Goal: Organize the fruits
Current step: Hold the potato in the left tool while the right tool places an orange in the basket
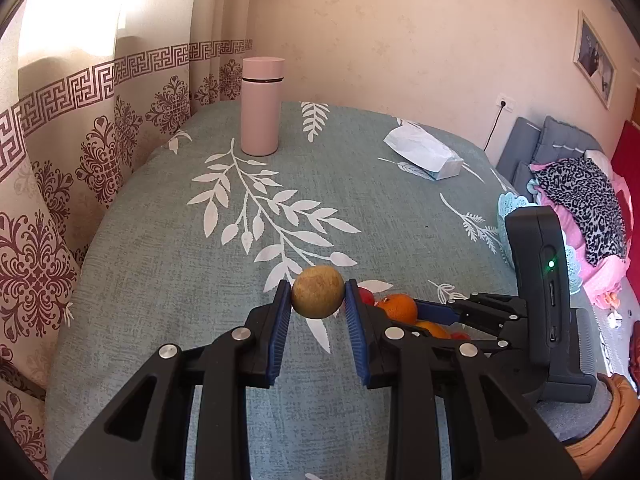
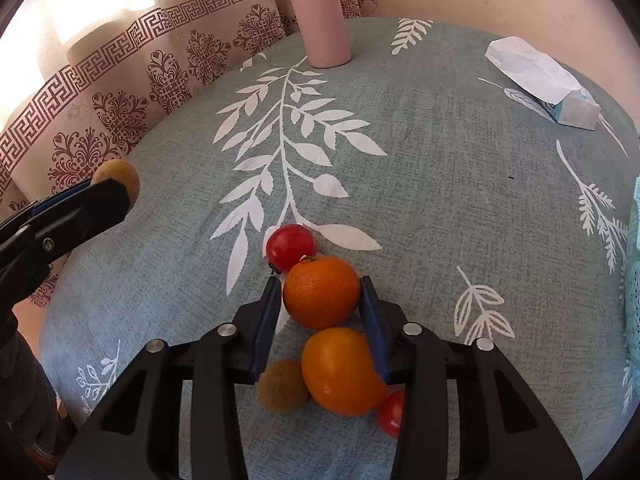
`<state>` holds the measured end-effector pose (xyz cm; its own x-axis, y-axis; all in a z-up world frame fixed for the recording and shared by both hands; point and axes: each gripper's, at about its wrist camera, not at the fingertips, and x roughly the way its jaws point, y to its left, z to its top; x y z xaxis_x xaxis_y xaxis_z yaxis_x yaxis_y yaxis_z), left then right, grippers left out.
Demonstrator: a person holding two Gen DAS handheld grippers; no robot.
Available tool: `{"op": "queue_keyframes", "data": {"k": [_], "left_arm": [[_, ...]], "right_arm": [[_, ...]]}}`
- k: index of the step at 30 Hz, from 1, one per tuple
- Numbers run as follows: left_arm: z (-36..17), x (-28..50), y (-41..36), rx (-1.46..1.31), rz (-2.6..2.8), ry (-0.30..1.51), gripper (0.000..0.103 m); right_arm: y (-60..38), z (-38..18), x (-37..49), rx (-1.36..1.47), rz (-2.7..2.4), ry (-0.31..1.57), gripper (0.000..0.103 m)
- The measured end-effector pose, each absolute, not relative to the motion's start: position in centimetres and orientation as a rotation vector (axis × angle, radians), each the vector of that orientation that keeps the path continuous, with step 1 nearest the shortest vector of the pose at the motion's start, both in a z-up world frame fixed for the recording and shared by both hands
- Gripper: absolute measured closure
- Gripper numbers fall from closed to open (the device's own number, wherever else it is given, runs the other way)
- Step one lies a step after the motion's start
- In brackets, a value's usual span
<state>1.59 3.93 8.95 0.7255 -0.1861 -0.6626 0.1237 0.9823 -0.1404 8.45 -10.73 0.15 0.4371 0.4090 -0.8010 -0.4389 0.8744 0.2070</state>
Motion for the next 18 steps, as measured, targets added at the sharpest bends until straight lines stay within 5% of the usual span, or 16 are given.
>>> {"op": "queue_keyframes", "data": {"k": [18], "left_arm": [[8.2,1.6,2.3,-0.061,-0.199,0.757,0.075]], "right_arm": [[-18.9,6.6,6.2,0.158,0.436,0.799,0.064]]}}
